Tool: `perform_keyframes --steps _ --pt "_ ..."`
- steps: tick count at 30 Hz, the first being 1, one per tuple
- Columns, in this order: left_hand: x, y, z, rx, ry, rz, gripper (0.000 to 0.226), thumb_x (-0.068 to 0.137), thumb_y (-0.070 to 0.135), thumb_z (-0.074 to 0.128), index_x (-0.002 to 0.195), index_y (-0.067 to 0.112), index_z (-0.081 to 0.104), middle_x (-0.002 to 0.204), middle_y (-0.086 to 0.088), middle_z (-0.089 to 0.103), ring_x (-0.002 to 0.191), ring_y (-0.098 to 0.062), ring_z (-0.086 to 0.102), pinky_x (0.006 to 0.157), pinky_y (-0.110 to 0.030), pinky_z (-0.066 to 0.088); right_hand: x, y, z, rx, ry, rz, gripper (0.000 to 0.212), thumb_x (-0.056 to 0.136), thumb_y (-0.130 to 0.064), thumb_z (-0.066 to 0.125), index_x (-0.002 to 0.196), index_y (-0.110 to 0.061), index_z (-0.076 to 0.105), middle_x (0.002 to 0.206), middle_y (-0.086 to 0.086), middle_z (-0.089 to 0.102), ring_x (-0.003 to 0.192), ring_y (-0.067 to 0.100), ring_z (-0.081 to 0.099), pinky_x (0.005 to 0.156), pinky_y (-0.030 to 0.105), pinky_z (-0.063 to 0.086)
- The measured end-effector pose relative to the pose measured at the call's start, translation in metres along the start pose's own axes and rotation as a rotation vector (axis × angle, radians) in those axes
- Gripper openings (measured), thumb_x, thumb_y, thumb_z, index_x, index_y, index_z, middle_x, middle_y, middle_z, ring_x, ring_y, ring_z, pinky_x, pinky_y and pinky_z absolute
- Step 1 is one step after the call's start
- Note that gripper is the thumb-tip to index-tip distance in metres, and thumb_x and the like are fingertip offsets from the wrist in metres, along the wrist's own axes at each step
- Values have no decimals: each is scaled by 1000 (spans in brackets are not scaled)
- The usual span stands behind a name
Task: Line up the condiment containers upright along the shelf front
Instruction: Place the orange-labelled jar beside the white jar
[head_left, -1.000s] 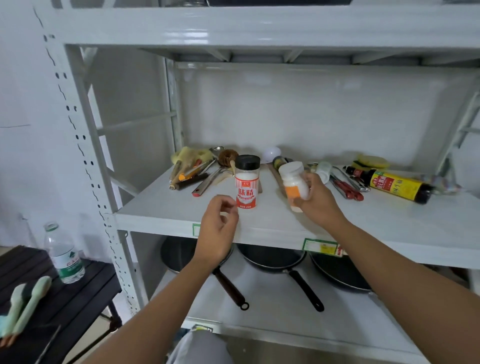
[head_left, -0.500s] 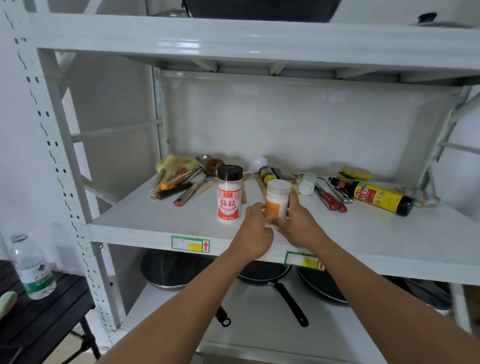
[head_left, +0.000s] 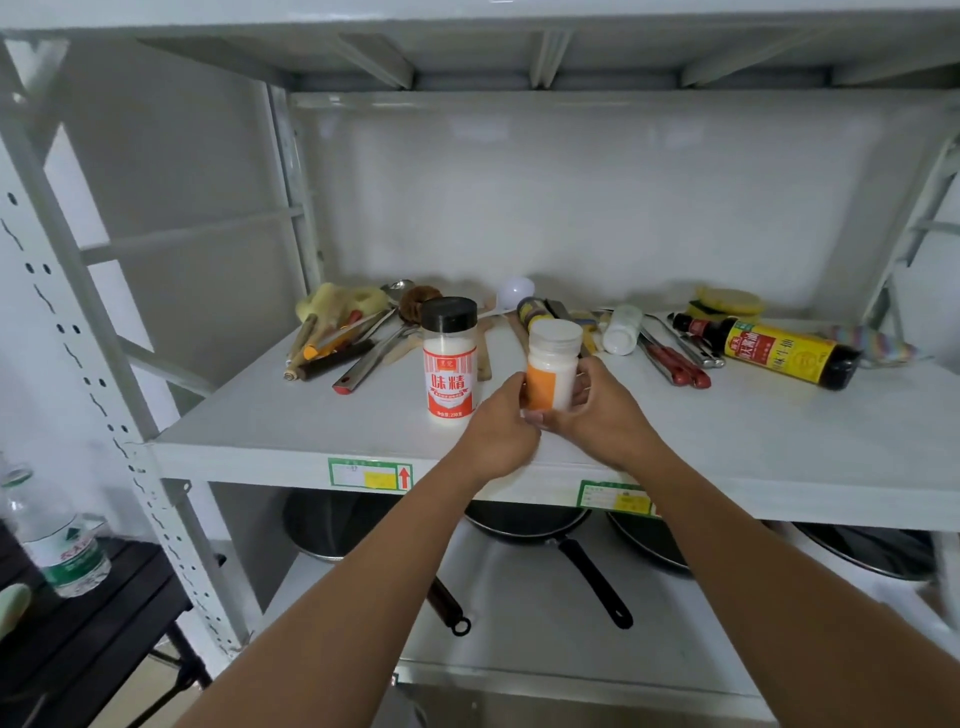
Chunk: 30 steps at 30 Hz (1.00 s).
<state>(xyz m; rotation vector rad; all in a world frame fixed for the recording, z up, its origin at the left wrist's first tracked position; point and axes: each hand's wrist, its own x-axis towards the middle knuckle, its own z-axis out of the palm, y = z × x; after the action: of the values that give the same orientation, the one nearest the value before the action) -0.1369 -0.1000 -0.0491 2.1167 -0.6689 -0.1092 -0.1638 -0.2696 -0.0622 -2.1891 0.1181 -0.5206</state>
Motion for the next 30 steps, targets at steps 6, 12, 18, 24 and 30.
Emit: perform_keyframes --steps 6,12,18,24,30 --pt "-3 -5 2 -32 40 2 65 99 4 58 158 16 35 158 -5 49 144 -25 48 108 -28 39 -2 0 -2 8 -64 -30 68 80 -39 87 141 -30 58 123 -11 70 111 5 65 103 37 52" --pt "-7 -4 6 -45 102 23 61 104 14 59 159 16 33 161 -5 46 146 -25 46 116 -35 38 -3 -4 -1 -74 -75 -73 56 78 -53 82 126 -32 65 111 -10 65 97 7 61 78 25 46" --pt "-7 -6 6 -54 138 13 61 101 7 61 157 15 38 157 -5 50 143 -23 48 106 -25 38 -2 1 -1 -103 -54 -35 59 78 -50 84 129 -30 63 111 -13 68 100 7 65 87 31 53" --pt "-14 -3 9 -57 218 20 59 97 2 64 150 13 42 146 -4 56 127 -14 54 95 -19 36 -2 -1 -2 -81 -105 -46 58 85 -38 83 137 -29 61 122 -12 71 110 4 65 102 36 51" --pt "-19 -2 18 17 231 21 61 97 5 62 152 18 37 131 -3 62 117 -22 63 84 -16 42 -3 -3 -2 -54 -137 -34 60 88 -34 81 142 -25 58 130 -11 70 116 4 64 103 29 47"
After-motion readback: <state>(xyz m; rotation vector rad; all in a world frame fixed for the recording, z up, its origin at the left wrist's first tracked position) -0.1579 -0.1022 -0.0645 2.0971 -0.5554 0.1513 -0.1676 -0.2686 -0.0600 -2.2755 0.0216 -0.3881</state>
